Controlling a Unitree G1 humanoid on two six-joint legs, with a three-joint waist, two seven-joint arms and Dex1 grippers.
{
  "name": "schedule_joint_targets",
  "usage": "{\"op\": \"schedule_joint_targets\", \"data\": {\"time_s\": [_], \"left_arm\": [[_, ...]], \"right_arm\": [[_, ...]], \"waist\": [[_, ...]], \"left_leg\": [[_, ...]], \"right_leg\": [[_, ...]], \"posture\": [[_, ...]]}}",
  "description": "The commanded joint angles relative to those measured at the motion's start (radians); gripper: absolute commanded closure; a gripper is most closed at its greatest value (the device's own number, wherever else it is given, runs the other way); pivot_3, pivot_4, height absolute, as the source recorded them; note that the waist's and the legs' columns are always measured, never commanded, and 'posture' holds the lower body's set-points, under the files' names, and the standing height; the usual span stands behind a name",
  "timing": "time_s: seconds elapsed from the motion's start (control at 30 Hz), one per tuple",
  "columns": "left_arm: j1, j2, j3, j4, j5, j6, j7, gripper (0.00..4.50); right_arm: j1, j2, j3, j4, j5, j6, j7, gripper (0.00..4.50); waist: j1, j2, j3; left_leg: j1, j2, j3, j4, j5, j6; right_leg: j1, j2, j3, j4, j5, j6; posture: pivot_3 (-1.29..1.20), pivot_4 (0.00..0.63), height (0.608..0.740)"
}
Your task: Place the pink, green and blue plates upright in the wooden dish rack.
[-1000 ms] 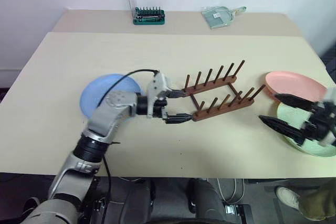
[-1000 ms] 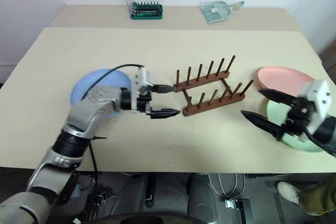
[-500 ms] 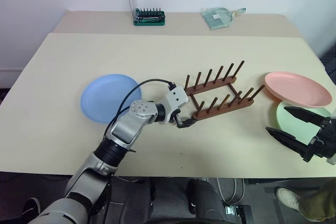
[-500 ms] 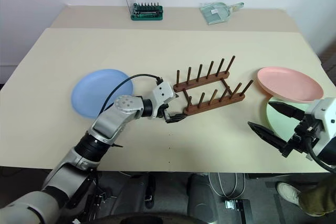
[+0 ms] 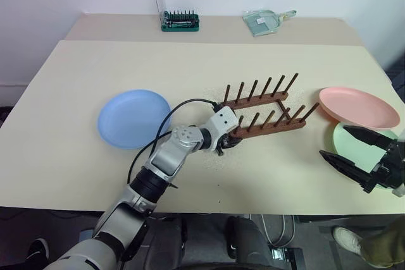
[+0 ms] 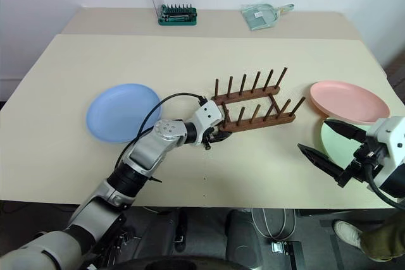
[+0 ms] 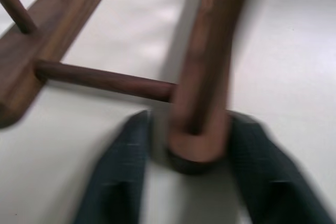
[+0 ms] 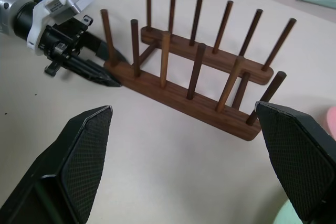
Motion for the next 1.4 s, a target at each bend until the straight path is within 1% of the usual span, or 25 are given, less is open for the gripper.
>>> {"op": "schedule_joint_targets", "data": {"time_s": [0.03, 0.2, 0.3, 0.37, 0.43, 0.5, 0.53, 0.6, 0.63, 0.7, 0.83, 0.97, 1.17, 1.23, 1.27, 1.3, 1.33, 1.4], "left_arm": [[0.005, -0.013, -0.01, -0.002, 0.006, 0.014, -0.003, 3.73], [-0.013, -0.003, 0.007, 0.005, 0.003, -0.033, -0.022, 3.73], [-0.032, 0.012, 0.011, 0.029, -0.001, -0.102, -0.061, 3.73], [-0.048, 0.031, 0.023, 0.042, -0.03, -0.139, -0.129, 3.73], [-0.064, 0.067, 0.016, 0.055, -0.041, -0.224, -0.222, 3.73], [-0.087, 0.116, 0.015, 0.103, -0.052, -0.316, -0.33, 3.73], [-0.1, 0.133, 0.018, 0.135, -0.064, -0.325, -0.385, 3.73], [-0.12, 0.144, 0.025, 0.189, -0.074, -0.339, -0.442, 3.73], [-0.127, 0.154, 0.012, 0.221, -0.059, -0.41, -0.473, 3.73], [-0.146, 0.15, 0.001, 0.289, -0.03, -0.511, -0.491, 3.73], [-0.193, 0.108, -0.005, 0.427, 0.015, -0.603, -0.483, 3.73], [-0.241, 0.06, 0.014, 0.538, 0.033, -0.657, -0.468, 3.73], [-0.286, 0.025, 0.042, 0.636, 0.034, -0.665, -0.464, 3.73], [-0.299, 0.019, 0.063, 0.661, 0.023, -0.65, -0.463, 2.66], [-0.302, 0.018, 0.071, 0.663, 0.014, -0.638, -0.477, 2.26], [-0.303, 0.02, 0.073, 0.663, 0.016, -0.645, -0.482, 1.77], [-0.306, 0.025, 0.072, 0.668, 0.031, -0.672, -0.471, 1.33], [-0.315, 0.038, 0.079, 0.673, 0.042, -0.685, -0.466, 0.19]], "right_arm": [[-0.001, 0.001, -0.016, -0.036, 0.012, -0.011, -0.009, 0.0], [-0.002, 0.002, -0.008, -0.04, 0.012, -0.01, -0.016, 0.0], [-0.006, 0.0, -0.003, -0.039, 0.01, -0.011, -0.018, 0.0], [-0.015, -0.004, 0.001, -0.035, 0.011, -0.012, -0.02, 0.0], [-0.027, -0.01, 0.005, -0.031, 0.01, -0.012, -0.022, 0.0], [-0.038, -0.016, 0.01, -0.026, 0.009, -0.009, -0.022, 0.0], [-0.043, -0.018, 0.011, -0.025, 0.011, -0.007, -0.022, 0.0], [-0.049, -0.02, 0.012, -0.023, 0.011, -0.005, -0.022, 0.0], [-0.05, -0.021, 0.013, -0.023, 0.011, -0.004, -0.021, 0.0], [-0.053, -0.022, 0.015, -0.025, 0.011, -0.001, -0.021, 0.0], [-0.055, -0.024, 0.014, -0.032, 0.013, 0.006, -0.024, 0.0], [-0.049, -0.023, 0.011, -0.04, 0.013, 0.012, -0.024, 0.0], [-0.049, -0.027, 0.01, -0.043, 0.01, 0.016, -0.026, 0.0], [-0.055, -0.028, 0.015, -0.043, 0.009, 0.016, -0.029, 0.0], [-0.057, -0.028, 0.017, -0.043, 0.007, 0.015, -0.03, 0.0], [-0.058, -0.028, 0.019, -0.043, 0.007, 0.015, -0.03, 0.0], [-0.059, -0.028, 0.02, -0.043, 0.007, 0.016, -0.03, 0.0], [-0.061, -0.028, 0.025, -0.043, 0.008, 0.016, -0.03, 0.0]], "waist": [[0.0, 0.0, 0.0], [0.0, 0.001, -0.001], [0.0, 0.001, -0.001], [-0.001, 0.001, -0.001], [-0.001, 0.001, -0.001], [-0.001, 0.001, -0.001], [0.0, 0.001, -0.001], [0.0, 0.001, -0.001], [0.0, 0.001, -0.001], [0.0, 0.001, -0.001], [0.01, 0.001, -0.001], [0.024, 0.0, 0.0], [0.023, 0.0, -0.001], [0.024, 0.0, 0.0], [0.023, 0.0, 0.0], [0.023, 0.0, 0.0], [0.023, 0.0, 0.0], [0.023, 0.0, 0.0]], "left_leg": [[0.0, 0.0, 0.0, 0.0, 0.0, 0.0], [0.0, 0.0, 0.0, 0.0, 0.0, 0.0], [0.0, 0.0, 0.0, 0.0, 0.0, 0.0], [0.0, 0.0, 0.0, 0.0, 0.0, 0.0], [0.0, 0.0, 0.0, -0.001, 0.0, 0.001], [0.0, 0.0, 0.0, -0.001, 0.0, 0.001], [0.0, 0.0, 0.0, -0.001, 0.0, 0.001], [0.0, 0.0, 0.001, -0.001, 0.0, 0.001], [0.0, 0.0, 0.001, -0.001, 0.0, 0.001], [0.0, 0.0, 0.001, -0.001, -0.001, 0.001], [-0.001, 0.0, 0.001, -0.001, -0.001, 0.002], [-0.001, 0.0, 0.001, -0.001, -0.001, 0.002], [-0.001, 0.0, 0.001, 0.0, -0.001, 0.002], [-0.001, 0.0, 0.001, 0.0, -0.001, 0.002], [-0.001, 0.0, 0.001, 0.0, -0.001, 0.002], [-0.001, 0.0, 0.001, 0.0, -0.001, 0.002], [-0.001, 0.0, 0.001, 0.0, -0.001, 0.002], [-0.001, 0.0, 0.001, -0.001, -0.001, 0.002]], "right_leg": [[0.001, 0.0, 0.0, -0.001, 0.0, 0.0], [0.001, 0.0, 0.0, -0.003, 0.0, 0.0], [0.001, 0.0, 0.0, -0.003, 0.0, 0.0], [0.001, 0.0, 0.0, -0.004, 0.0, -0.001], [0.001, 0.0, 0.0, -0.004, 0.0, -0.001], [0.001, 0.0, 0.0, -0.005, 0.0, -0.001], [0.001, 0.0, 0.0, -0.005, 0.0, -0.001], [0.001, 0.0, 0.0, -0.005, 0.0, -0.001], [0.001, 0.0, 0.0, -0.005, 0.0, -0.001], [0.002, 0.0, 0.0, -0.006, 0.0, -0.001], [0.002, -0.001, 0.0, -0.007, 0.0, -0.001], [0.002, -0.001, 0.0, -0.008, 0.0, -0.001], [0.002, -0.001, 0.0, -0.008, 0.0, 0.0], [0.002, 0.0, 0.0, -0.008, 0.0, 0.0], [0.002, 0.0, 0.0, -0.008, 0.0, 0.0], [0.002, 0.0, 0.0, -0.008, 0.0, 0.0], [0.002, 0.0, 0.0, -0.008, 0.0, 0.0], [0.002, 0.0, -0.001, -0.008, 0.0, 0.0]], "posture": [[0.0, 0.15, 0.74], [0.0, 0.15, 0.74], [0.0, 0.15, 0.74], [0.0, 0.15, 0.74], [0.0, 0.15, 0.74], [0.0, 0.15, 0.74], [0.0, 0.15, 0.74], [0.0, 0.15, 0.74], [0.0, 0.15, 0.74], [0.0, 0.15, 0.74], [0.0, 0.15, 0.74], [0.0, 0.15, 0.74], [0.0, 0.15, 0.74], [0.0, 0.15, 0.74], [0.0, 0.15, 0.74], [0.0, 0.15, 0.74], [0.0, 0.15, 0.74], [0.0, 0.15, 0.74]]}}
